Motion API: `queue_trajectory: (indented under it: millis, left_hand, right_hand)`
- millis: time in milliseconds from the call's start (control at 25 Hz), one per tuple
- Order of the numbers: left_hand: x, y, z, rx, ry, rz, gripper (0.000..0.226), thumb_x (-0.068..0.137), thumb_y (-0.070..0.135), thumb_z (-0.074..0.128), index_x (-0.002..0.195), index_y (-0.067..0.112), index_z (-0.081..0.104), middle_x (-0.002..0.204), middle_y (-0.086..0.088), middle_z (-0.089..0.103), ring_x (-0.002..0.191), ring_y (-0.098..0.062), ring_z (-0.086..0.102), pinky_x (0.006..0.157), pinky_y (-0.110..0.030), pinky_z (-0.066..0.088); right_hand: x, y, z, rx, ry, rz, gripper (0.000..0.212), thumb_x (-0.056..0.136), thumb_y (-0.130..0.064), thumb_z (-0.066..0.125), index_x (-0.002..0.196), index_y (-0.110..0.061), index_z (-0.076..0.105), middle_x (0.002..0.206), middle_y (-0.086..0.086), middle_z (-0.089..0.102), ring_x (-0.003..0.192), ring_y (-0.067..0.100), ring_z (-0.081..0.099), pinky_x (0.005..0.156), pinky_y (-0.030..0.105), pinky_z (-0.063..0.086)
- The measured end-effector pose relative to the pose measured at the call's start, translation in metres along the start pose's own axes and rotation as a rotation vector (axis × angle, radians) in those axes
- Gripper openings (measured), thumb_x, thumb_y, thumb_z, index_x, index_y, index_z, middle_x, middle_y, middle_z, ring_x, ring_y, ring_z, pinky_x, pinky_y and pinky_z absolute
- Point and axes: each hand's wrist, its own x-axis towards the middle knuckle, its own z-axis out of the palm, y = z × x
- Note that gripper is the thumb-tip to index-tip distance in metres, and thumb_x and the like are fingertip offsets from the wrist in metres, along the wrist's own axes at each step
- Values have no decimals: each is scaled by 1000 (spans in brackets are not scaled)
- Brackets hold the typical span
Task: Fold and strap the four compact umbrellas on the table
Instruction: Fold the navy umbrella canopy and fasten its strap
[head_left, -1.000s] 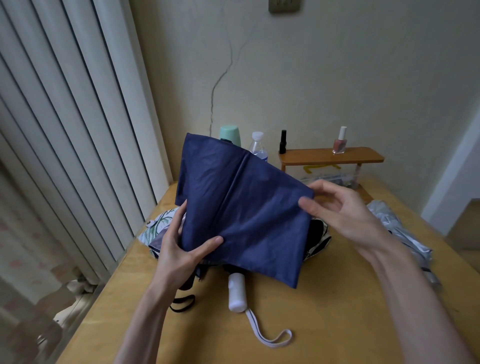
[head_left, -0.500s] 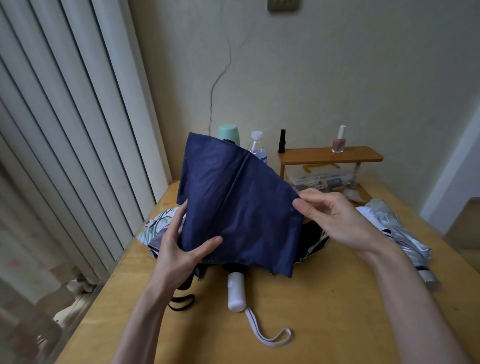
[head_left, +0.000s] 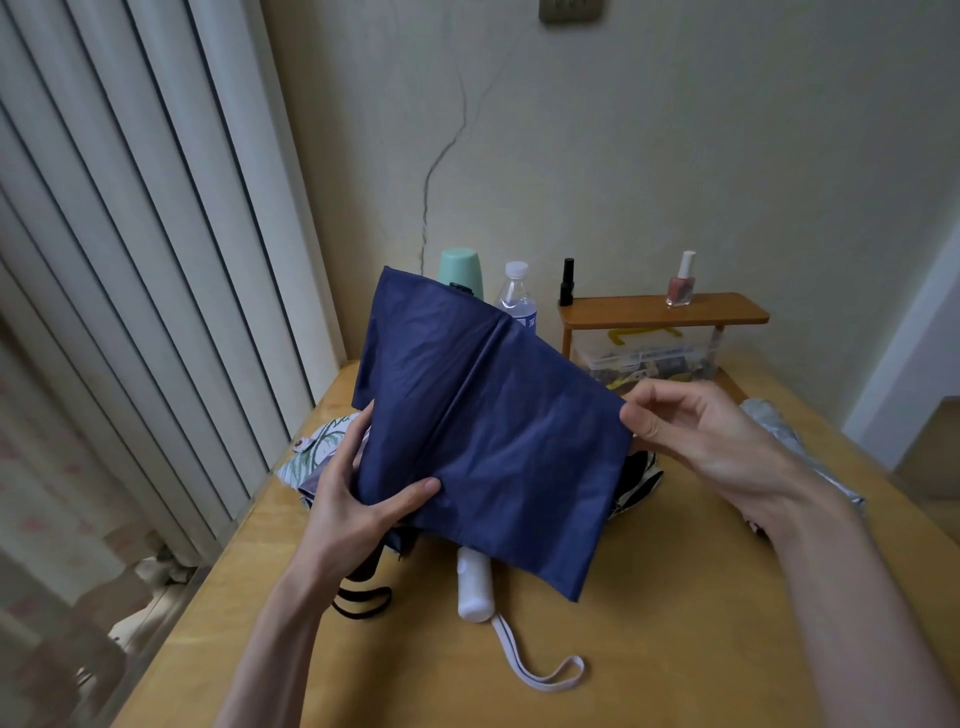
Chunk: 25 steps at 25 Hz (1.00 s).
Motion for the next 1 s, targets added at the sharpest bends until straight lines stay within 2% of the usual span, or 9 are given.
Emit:
queue_trajectory:
  millis: [120,200,280,400,520,680,800,920,1000]
  left_hand:
    - [-2,2,-2,-5,2,-33,98,50,60,100,131,77,46,156,18,48,140,-9,53,113,-44,52]
    - [-2,2,4,-35,8,-22,96,57,52,102,131,73,45,148,29,50,137,-1,53,114,-41,50]
    - [-2,4,15,-49,31,-2,92,65,36,96,132,67,41,135,43,49,129,10,54,115,-36,49]
    - [-2,3,25,-26,76,33,94,67,29,92,138,63,39,144,37,46,137,2,52,117,-40,47]
    - [0,0,24,-6,78,53,101,69,29,93,151,53,39,153,26,46,142,-4,48,117,-44,47]
    - [1,2,25,6,88,85,97,68,28,92,145,55,40,138,47,49,133,11,51,109,-22,50]
    - [0,5,28,-9,128,88,97,69,26,91,145,54,38,131,54,47,127,21,49,103,-9,47]
    - [0,3,31,-1,154,98,97,70,30,91,144,60,35,132,58,43,130,20,46,107,-13,47]
    - [0,2,31,4,163,100,96,71,32,91,141,65,35,136,54,43,135,13,47,111,-24,48]
  right_hand:
    - [2,1,-1,-19,107,16,18,88,-17,72,96,-1,73,94,6,78,90,17,71,78,26,60]
    - [7,1,6,-34,206,32,11,94,-11,70,103,-6,72,95,4,80,87,17,73,75,27,61]
    - [12,0,16,24,282,30,19,100,-6,66,118,-13,68,102,5,81,91,17,76,79,29,63]
    - [18,0,37,124,347,53,27,102,-27,67,129,-27,67,115,-1,79,105,12,76,90,30,61]
    - [23,6,51,112,471,89,28,94,-42,75,114,-23,78,107,-6,81,103,9,76,92,30,58]
    - [27,14,52,267,595,113,24,89,-20,82,111,-17,77,103,-1,82,102,14,77,90,30,60]
    - [31,13,50,456,567,86,26,94,-6,73,120,-11,77,114,5,80,113,19,74,92,27,58]
    - [31,9,54,540,519,67,28,100,-7,66,123,-18,76,120,1,78,114,14,73,96,28,56]
    - [29,8,58,491,540,116,22,98,-21,72,119,-20,77,114,-2,80,110,13,74,96,30,57]
